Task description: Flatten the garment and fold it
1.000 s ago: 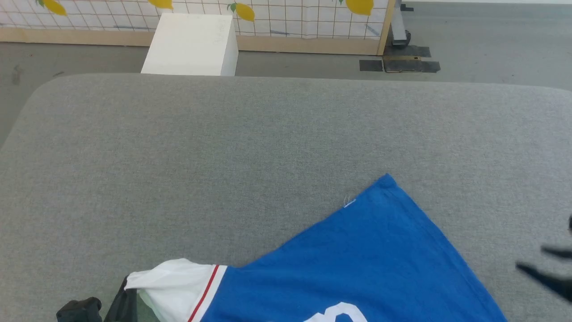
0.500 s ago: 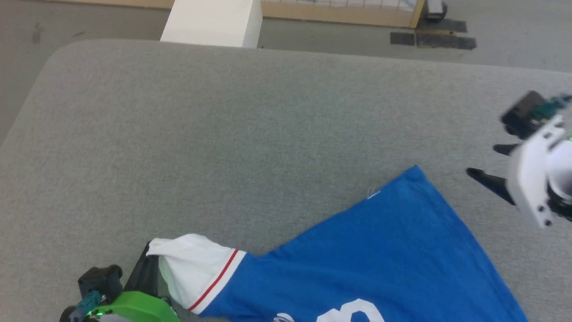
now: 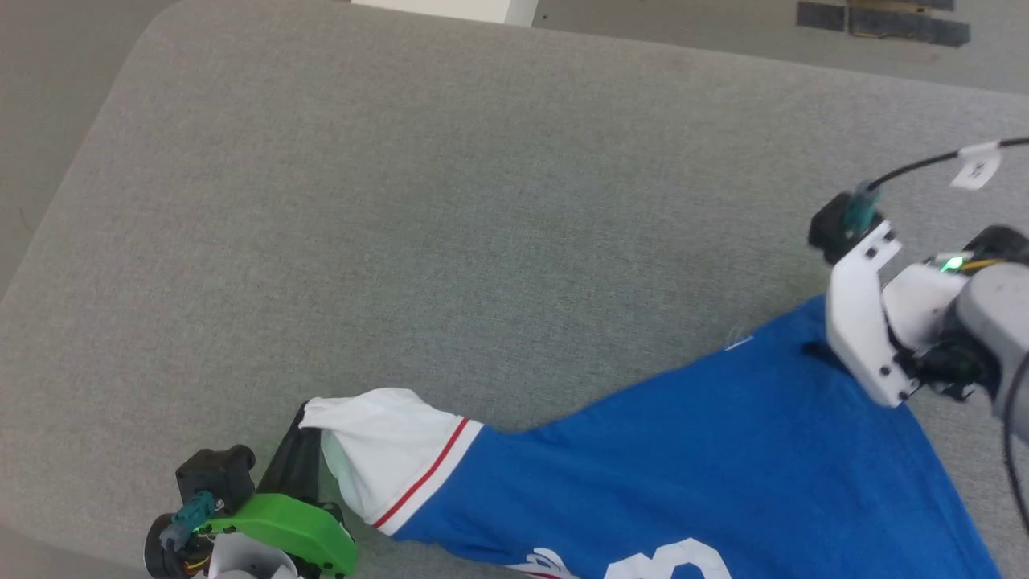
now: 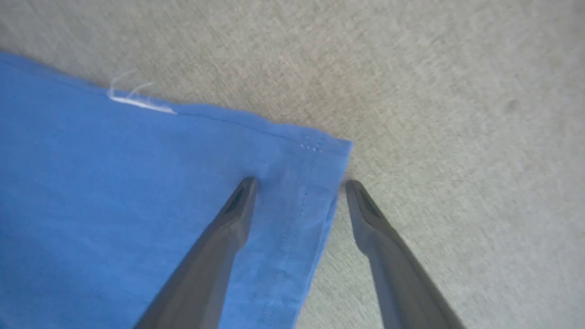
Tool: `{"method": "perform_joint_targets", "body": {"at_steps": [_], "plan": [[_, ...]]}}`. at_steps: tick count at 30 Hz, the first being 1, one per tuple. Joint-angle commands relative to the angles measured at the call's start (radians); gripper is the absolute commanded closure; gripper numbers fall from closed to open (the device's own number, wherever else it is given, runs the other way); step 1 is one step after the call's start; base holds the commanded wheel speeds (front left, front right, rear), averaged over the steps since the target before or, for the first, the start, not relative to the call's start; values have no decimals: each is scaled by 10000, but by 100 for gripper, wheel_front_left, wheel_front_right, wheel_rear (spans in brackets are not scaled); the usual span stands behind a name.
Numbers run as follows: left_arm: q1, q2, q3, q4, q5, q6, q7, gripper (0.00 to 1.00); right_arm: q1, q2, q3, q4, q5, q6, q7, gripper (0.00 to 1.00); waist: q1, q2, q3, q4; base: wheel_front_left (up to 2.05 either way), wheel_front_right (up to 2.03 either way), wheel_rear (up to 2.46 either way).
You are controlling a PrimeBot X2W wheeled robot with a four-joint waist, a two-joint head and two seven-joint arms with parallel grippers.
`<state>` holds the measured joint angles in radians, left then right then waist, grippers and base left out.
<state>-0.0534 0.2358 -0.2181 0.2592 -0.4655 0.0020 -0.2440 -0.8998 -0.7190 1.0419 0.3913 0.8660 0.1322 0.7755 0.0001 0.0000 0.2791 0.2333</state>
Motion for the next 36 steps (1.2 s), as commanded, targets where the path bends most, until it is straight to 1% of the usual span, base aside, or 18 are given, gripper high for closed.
{"method": "perform_joint_targets", "body": {"at_steps": [1,4,5,6,7,10,14,18,20,22,25,29,31,36], "plan": [[-207,-77,24,55,74,-1,-91,100,158,148,227,210,97,-15,-167,0,-1,0,146,129,0,0,0],[-241,-99,79,107,69,-12,-116,100,301,296,732,523,231,-15,-360,0,-1,0,192,100,0,0,0],[-241,-96,102,123,69,-14,-124,100,293,325,880,603,284,-15,-451,58,-1,0,199,72,0,0,0],[-236,-92,125,130,71,-10,-129,100,264,352,960,662,341,-15,-562,95,-1,0,198,35,0,0,0],[-228,-85,146,136,76,-6,-135,100,217,371,1052,718,420,-15,-715,100,-1,0,180,-10,0,0,0],[-187,-35,184,173,98,4,-143,100,76,401,1193,783,682,-15,-1195,100,-1,0,11,-154,0,0,0],[-64,48,254,348,73,33,-148,100,14,462,1298,791,963,-15,-2306,100,-1,0,-526,-408,0,0,0],[49,250,306,351,112,31,-143,100,-125,494,1392,539,958,-15,-3972,100,-1,0,-1077,-718,0,0,0],[-64,395,284,215,216,47,-100,100,-134,331,1206,406,1068,-15,-5038,100,-1,0,-1343,-760,0,0,0],[-286,545,285,-10,315,79,-14,100,-170,8,1069,307,907,-15,-6072,100,-1,0,-1567,-783,0,0,0],[-817,783,322,-457,470,150,161,100,-180,-419,685,120,877,-15,-7316,100,-1,0,-1790,-867,0,0,0],[-1832,1052,305,-993,708,189,468,100,-445,-664,102,-110,708,-15,-8482,100,-1,0,-1937,-1108,0,0,0],[-2451,1159,216,-1263,907,197,641,100,-681,-655,-331,-78,428,-15,-8989,100,-1,0,-1967,-1240,0,0,0],[-4386,1352,-70,-1748,1437,53,963,100,-1199,-365,-1217,74,-343,-15,-9416,100,-1,0,-1906,-1474,0,0,0]]}}
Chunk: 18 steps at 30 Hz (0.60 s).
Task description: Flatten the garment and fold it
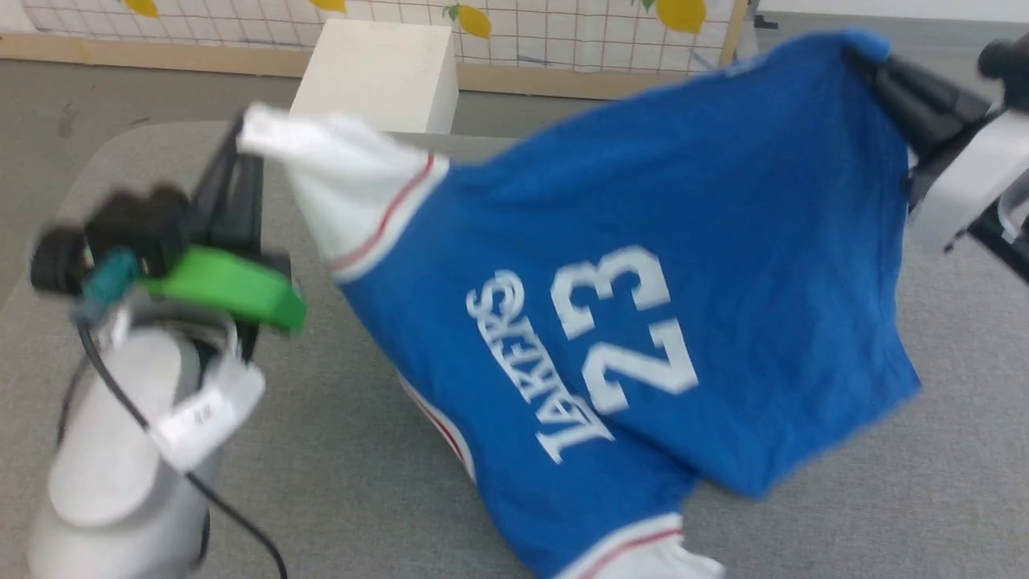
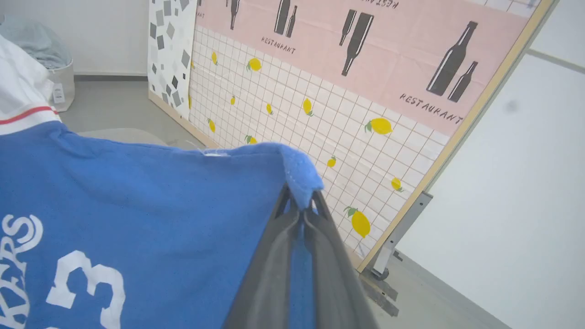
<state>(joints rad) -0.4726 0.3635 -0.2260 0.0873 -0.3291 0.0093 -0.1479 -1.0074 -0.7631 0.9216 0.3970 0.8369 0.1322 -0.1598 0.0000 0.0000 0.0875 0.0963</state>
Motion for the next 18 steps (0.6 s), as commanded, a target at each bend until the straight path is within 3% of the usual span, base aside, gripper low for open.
{"method": "perform_joint_targets", "body": {"at_steps": [1,9,18], "plan": [[-700,92,-28,-41,151,-57,95,100,-258,184,-339,135,-205,-15,-134,100,0,0,68,-144,0,0,0],[-4437,40,-91,626,616,-179,351,100,-1638,952,-2301,571,-2147,-15,-60,100,0,0,1187,-452,0,0,0],[-8990,250,-12,2092,1151,-413,331,100,-4144,1948,-4536,776,-4151,-15,688,100,0,0,3677,-863,0,0,0]]}}
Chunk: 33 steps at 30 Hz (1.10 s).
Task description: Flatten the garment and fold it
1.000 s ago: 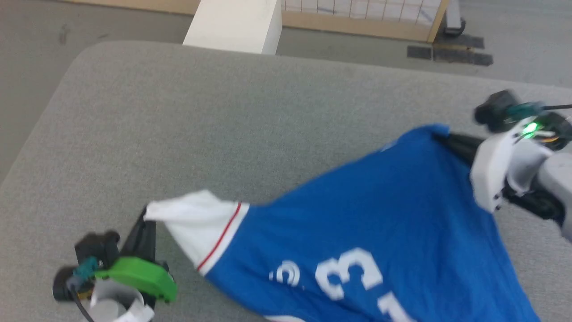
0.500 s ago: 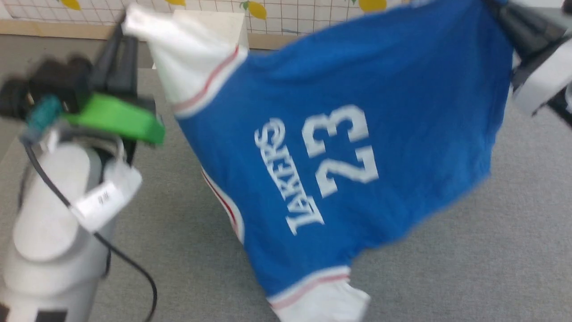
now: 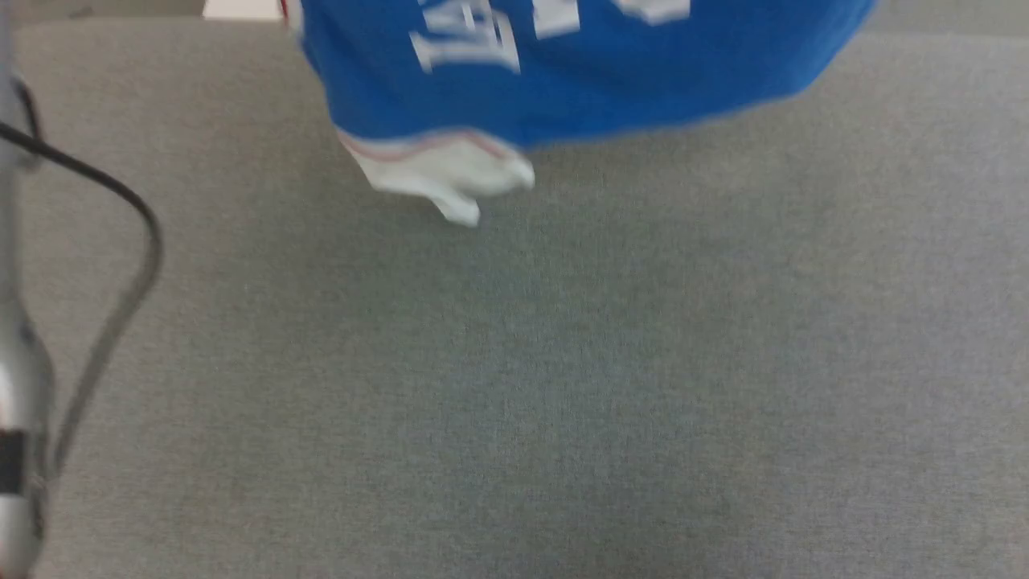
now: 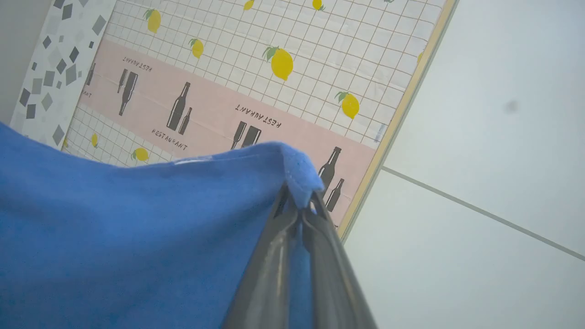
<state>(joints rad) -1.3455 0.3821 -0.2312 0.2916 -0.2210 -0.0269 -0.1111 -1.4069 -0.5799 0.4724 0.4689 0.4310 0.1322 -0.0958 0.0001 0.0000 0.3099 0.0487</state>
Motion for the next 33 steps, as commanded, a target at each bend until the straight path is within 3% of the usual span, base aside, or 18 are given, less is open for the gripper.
{"method": "perform_joint_targets", "body": {"at_steps": [1,8,15,24,33], "plan": [[-743,102,34,158,143,-82,-60,100,-436,234,-229,92,-273,-15,73,100,-1,0,1713,-439,0,0,0],[-3908,138,-27,1455,554,-156,-373,100,-2395,617,-939,496,-1833,-15,46,100,-1,0,3150,-524,0,0,0],[-5602,236,-142,2474,672,-311,-728,100,-3579,1015,-1262,1374,-2291,-15,-471,100,-1,0,3884,-536,0,0,0],[-3809,247,-97,2921,366,-100,-1185,100,-2913,1226,-402,2550,-2170,-15,-894,100,-1,0,3957,-416,0,0,0],[10,357,434,2127,-457,-134,-1490,100,-668,1306,645,3029,-1586,-15,-1410,100,-1,0,2913,-250,0,0,0]]}}
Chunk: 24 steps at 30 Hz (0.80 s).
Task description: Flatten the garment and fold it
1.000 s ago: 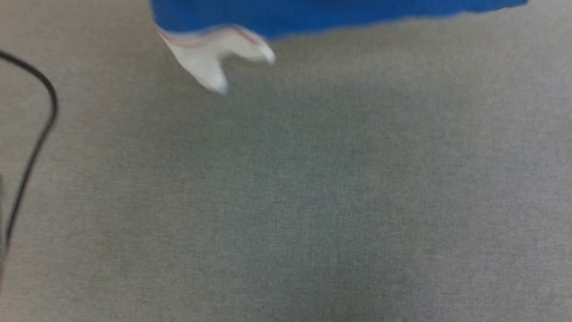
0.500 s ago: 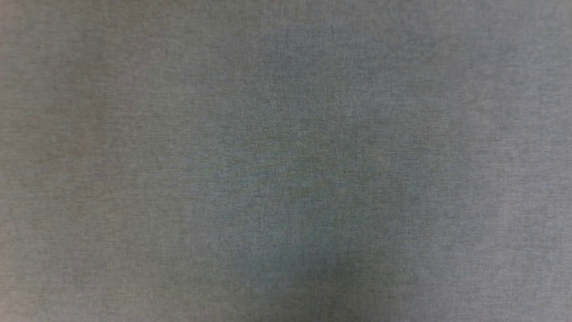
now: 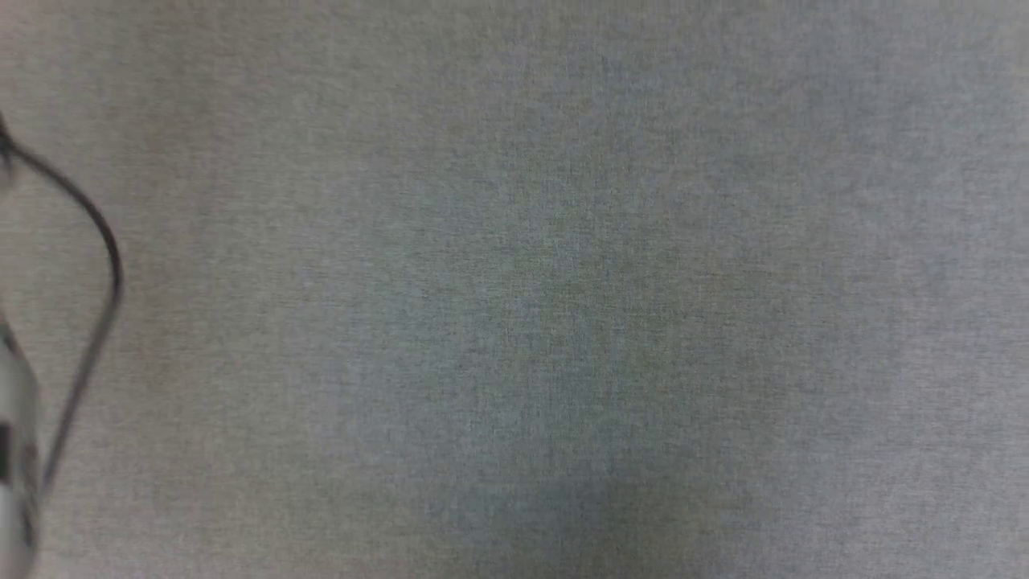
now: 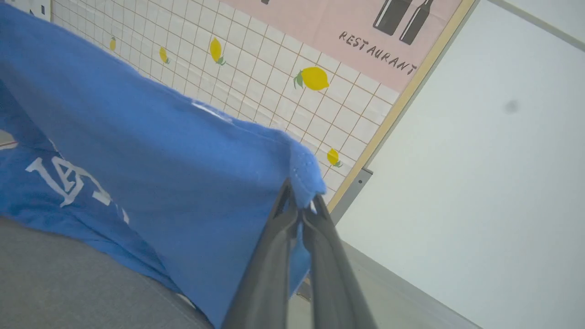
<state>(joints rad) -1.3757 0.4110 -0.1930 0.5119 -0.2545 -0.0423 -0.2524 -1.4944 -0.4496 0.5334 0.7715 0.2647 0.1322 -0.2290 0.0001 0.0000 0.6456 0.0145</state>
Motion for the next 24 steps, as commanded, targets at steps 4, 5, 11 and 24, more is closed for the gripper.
{"method": "perform_joint_targets", "body": {"at_steps": [4,5,11,24], "plan": [[2590,147,439,-1179,-287,187,-88,100,1578,-153,583,-231,451,-15,-192,100,-1,0,-1202,149,0,0,0],[3140,147,520,-1438,-322,228,-89,100,1899,-197,681,-314,562,-15,-210,100,-1,0,-1378,171,0,0,0],[6921,135,1118,-2649,-639,547,-91,100,4271,-425,1472,-961,1275,-15,-261,100,-1,0,-2653,191,0,0,0],[13152,-261,763,-4028,-1152,820,435,100,8869,-1621,2766,-2462,2568,-15,195,100,-1,0,-4931,321,0,0,0]]}}
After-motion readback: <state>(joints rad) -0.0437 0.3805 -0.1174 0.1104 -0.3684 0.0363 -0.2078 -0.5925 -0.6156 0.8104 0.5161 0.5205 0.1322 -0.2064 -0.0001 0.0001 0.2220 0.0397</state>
